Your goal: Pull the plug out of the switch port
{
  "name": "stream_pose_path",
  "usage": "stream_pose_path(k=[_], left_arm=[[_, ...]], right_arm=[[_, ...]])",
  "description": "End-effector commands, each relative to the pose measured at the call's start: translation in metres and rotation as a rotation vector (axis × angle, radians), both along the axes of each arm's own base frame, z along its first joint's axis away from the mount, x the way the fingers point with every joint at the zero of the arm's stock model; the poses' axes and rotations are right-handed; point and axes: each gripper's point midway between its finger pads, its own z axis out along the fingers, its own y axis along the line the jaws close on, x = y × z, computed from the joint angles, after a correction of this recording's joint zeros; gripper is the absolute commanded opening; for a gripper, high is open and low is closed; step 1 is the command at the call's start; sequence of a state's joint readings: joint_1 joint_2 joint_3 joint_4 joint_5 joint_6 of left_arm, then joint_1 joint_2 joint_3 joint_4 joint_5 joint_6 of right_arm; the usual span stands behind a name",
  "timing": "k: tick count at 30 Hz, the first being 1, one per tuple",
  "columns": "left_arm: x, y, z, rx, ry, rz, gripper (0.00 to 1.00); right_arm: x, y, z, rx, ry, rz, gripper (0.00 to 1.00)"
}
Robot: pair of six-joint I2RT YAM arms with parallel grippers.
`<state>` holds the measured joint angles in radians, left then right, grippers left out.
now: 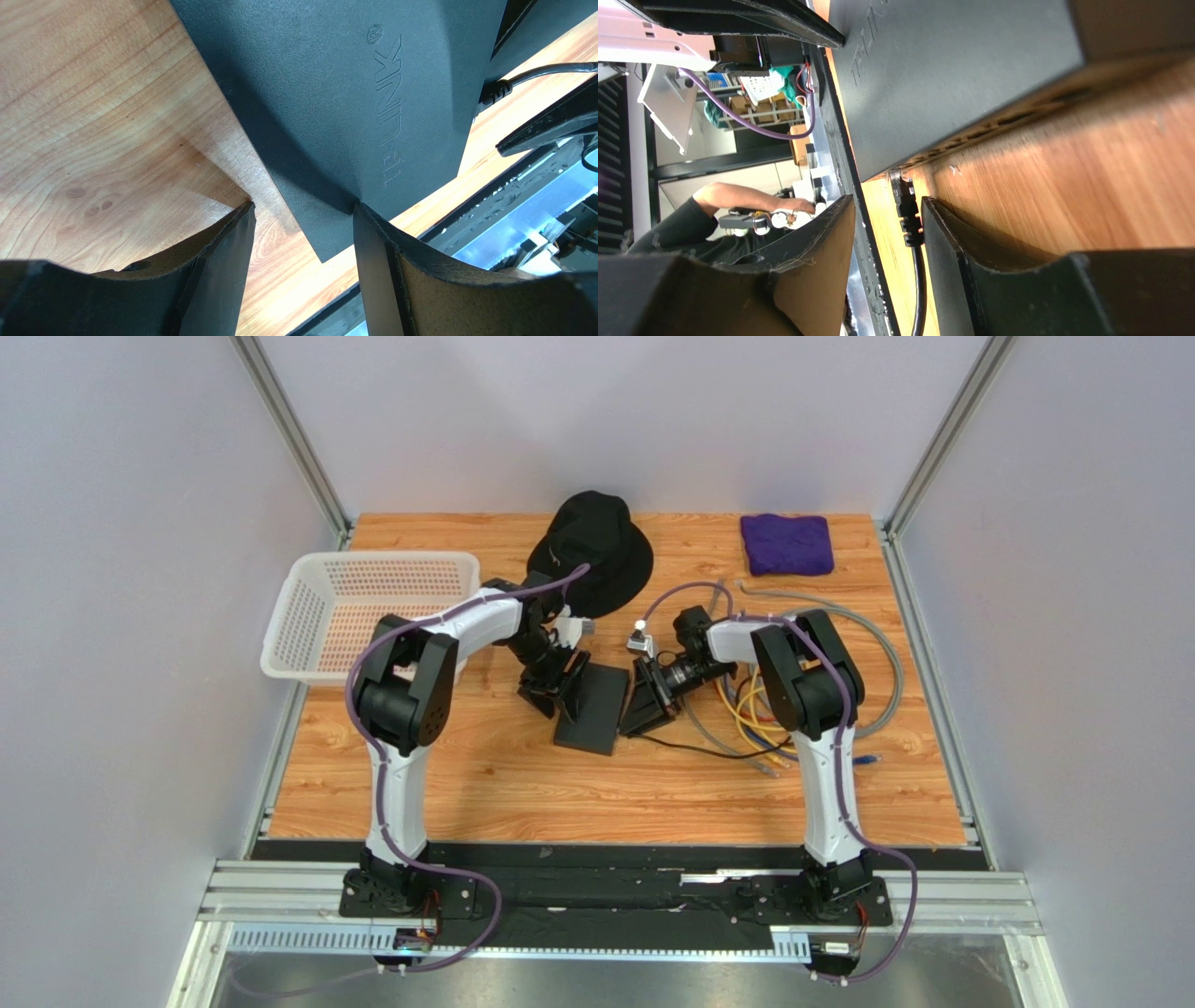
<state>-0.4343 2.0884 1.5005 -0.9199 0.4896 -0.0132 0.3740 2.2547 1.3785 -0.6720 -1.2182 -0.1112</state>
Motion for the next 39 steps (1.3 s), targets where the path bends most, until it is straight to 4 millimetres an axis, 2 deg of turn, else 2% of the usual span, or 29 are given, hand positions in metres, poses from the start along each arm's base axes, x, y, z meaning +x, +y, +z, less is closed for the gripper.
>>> stream_pose_path(k=[1,6,18,21,24,31,37,39], left_arm=[[0.006,0.007,-0.036,0.059,-0.011,-0.016,0.64],[0.006,0.007,-0.038,0.061,-0.005,-0.016,0.64],[0.006,0.008,-0.039,0.068,-0.001,-0.016,0.64],[0.006,0.008,-0.04,0.068,-0.001,-0.016,0.63],[0.004,0.007,-0.042,0.067,0.008,-0.016,0.64],[0.004,0.007,-0.042,0.065,0.01,-0.019,0.64],[0.004,0.007,-0.042,0.067,0.007,-0.019,0.63],[0.004,0.007,-0.042,0.069,0.005,-0.019,0.63]], right_arm=[[0.011,-0.009,-0.026,-0.097,-0.099,-0.025,0.48],[0.01,-0.004,-0.035,-0.123,-0.089,-0.016,0.47],[0.011,0.004,-0.043,-0.129,-0.107,-0.009,0.47],[0.009,0.004,-0.044,-0.128,-0.11,-0.011,0.43],[0.007,0.005,-0.045,-0.12,-0.106,-0.007,0.34],[0.006,0.007,-0.05,-0.143,-0.117,-0.001,0.32],[0.006,0.006,-0.056,-0.18,-0.112,-0.007,0.34],[0.007,0.006,-0.059,-0.198,-0.11,-0.014,0.29]])
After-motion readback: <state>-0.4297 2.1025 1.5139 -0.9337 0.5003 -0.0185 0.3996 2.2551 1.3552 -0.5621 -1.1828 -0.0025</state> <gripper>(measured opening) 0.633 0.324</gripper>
